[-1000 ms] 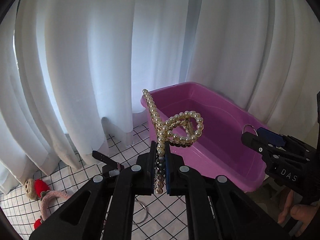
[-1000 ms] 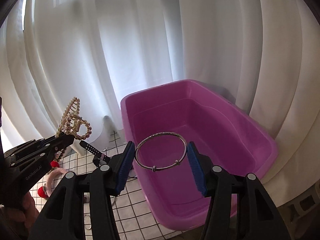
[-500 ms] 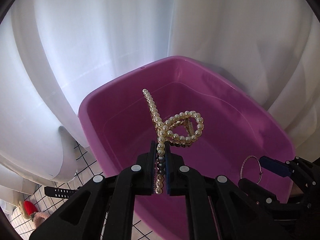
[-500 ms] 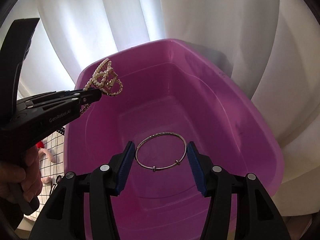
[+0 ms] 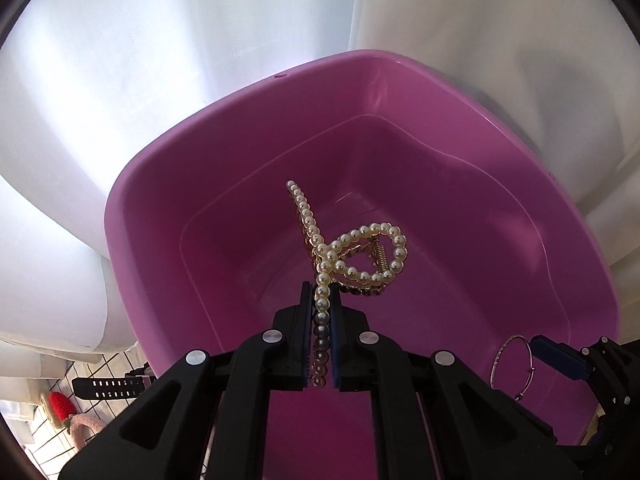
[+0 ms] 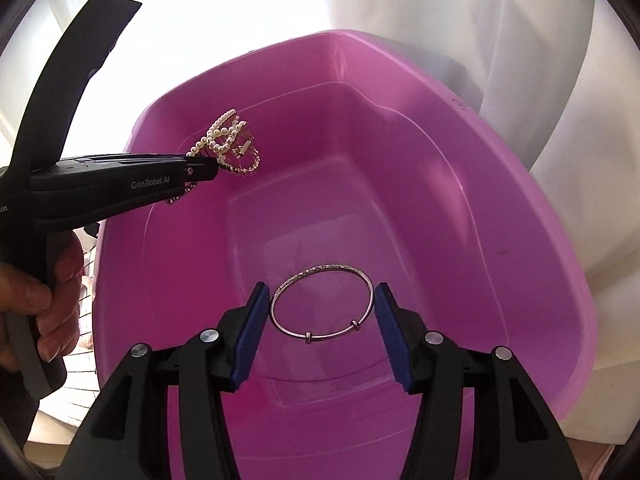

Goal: Organize jewelry
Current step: 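Carry the pearl clip in the left tool while the right tool carries the bangle over the pink tub, then open the left tool to drop the pearl clip while the right tool releases the bangle into the tub, then move both open tools back over the table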

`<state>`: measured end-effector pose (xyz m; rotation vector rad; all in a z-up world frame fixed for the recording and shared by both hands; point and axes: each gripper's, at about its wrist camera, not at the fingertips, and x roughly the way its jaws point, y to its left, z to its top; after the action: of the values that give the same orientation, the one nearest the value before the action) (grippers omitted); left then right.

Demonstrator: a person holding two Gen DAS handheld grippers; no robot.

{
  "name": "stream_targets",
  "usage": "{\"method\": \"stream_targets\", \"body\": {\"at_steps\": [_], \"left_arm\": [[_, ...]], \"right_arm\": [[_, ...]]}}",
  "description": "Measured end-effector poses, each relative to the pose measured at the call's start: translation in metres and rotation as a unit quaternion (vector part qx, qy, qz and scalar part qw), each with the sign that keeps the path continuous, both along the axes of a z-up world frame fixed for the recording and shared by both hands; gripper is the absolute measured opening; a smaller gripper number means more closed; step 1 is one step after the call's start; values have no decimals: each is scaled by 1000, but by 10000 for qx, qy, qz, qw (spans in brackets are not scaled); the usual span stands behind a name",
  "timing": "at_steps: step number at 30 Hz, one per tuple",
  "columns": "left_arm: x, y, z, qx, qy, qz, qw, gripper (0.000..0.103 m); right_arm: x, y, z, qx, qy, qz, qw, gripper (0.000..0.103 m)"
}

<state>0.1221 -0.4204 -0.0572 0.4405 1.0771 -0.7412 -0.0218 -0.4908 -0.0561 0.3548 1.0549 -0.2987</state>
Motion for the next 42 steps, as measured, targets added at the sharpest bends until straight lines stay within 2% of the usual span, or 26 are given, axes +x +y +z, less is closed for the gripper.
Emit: {"method": "stream_targets", "body": {"at_steps": [5,8,9,11,12,24,42], "left_arm": [[4,-13,-7,105,71,-41,9999,9],[4,-16,-6,143,9,-23,9999,16],[3,-17,-4,132,-29,-51,9999,24],[0,-19,1,156,-186,-39,9997,58],[-1,-17,4,104,-273,-5,9996,77],[13,-3,20,-144,-206,269,9993,77],[-10,45,69,-486,-515,611,9956,77]], "right_arm": [[13,-10,-6,-1,34,-86,10000,54],[13,-13,-7,38,42,-143,9999,65],[12,-13,-7,51,27,-165,9998,65],[12,-13,-8,57,35,-179,9998,65],[12,-13,-9,64,33,-170,9998,65],[5,-9,-3,220,-138,-91,9996,66],[-2,29,32,175,-591,455,9971,66]]}}
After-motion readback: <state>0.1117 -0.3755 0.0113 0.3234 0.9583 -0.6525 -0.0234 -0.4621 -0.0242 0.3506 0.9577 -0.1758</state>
